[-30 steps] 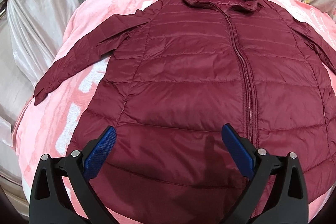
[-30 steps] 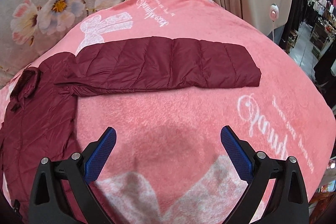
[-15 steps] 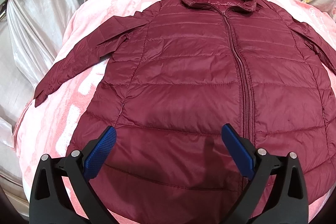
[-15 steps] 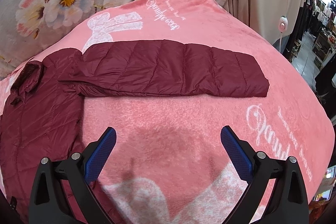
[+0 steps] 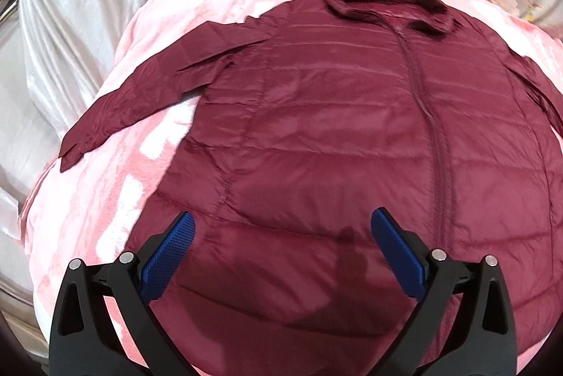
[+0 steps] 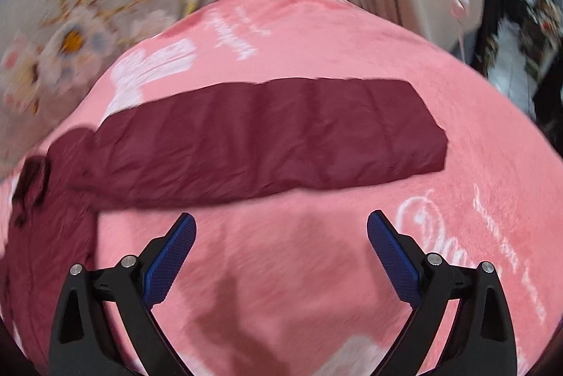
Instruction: Fold large clothes
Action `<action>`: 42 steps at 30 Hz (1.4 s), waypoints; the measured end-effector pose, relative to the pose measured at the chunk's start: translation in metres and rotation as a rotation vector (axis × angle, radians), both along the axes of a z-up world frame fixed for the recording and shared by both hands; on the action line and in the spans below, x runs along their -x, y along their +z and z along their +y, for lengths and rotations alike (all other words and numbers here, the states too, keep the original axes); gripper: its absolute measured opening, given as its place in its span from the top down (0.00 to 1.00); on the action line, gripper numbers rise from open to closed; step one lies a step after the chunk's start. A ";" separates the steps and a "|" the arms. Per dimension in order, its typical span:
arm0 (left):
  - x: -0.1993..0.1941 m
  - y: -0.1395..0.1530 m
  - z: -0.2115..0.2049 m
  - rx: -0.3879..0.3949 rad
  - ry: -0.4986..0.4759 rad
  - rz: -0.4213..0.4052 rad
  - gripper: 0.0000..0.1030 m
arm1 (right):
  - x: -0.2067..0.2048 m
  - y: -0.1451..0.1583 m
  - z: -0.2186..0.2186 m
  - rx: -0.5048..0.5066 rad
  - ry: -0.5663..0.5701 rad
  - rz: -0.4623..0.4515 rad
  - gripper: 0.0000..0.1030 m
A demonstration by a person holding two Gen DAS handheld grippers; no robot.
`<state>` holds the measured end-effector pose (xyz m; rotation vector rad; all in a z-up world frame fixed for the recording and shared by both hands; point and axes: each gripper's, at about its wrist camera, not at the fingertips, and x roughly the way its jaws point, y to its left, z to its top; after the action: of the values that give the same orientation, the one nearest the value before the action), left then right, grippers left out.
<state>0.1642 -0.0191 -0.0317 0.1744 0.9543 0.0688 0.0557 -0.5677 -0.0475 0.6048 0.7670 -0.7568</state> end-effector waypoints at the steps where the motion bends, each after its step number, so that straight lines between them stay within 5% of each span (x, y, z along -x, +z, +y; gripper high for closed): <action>1: -0.004 0.000 0.005 0.003 0.018 -0.003 0.05 | 0.006 -0.005 -0.017 -0.030 -0.041 -0.025 0.13; 5: -0.016 0.000 0.021 0.009 0.066 -0.017 0.05 | 0.020 -0.020 -0.061 -0.100 -0.165 -0.096 0.28; 9: -0.027 -0.001 0.030 0.023 0.098 -0.024 0.05 | 0.013 -0.028 -0.076 -0.165 -0.203 -0.184 0.82; 11: -0.034 -0.003 0.032 0.033 0.106 -0.021 0.05 | -0.006 -0.016 -0.068 -0.131 -0.161 -0.192 0.93; 15: -0.047 -0.005 0.039 0.037 0.136 -0.020 0.05 | -0.054 0.040 -0.015 0.016 0.043 -0.256 0.94; 21: -0.061 -0.009 0.053 0.027 0.193 -0.022 0.05 | -0.145 0.105 0.161 0.179 0.561 -0.320 0.94; 28: -0.064 -0.023 0.085 0.022 0.250 0.003 0.05 | -0.203 0.065 0.324 0.158 0.930 -0.240 0.94; 38: -0.064 -0.043 0.111 0.079 0.261 0.027 0.05 | -0.213 0.007 0.430 0.124 1.117 -0.115 0.93; 42: -0.065 -0.044 0.113 0.107 0.250 0.031 0.05 | -0.215 -0.008 0.462 0.123 1.191 -0.069 0.76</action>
<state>0.2289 0.0943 -0.0754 -0.0438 1.0041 0.2455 0.2709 -0.1053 -0.0560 -0.0065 0.8465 0.3154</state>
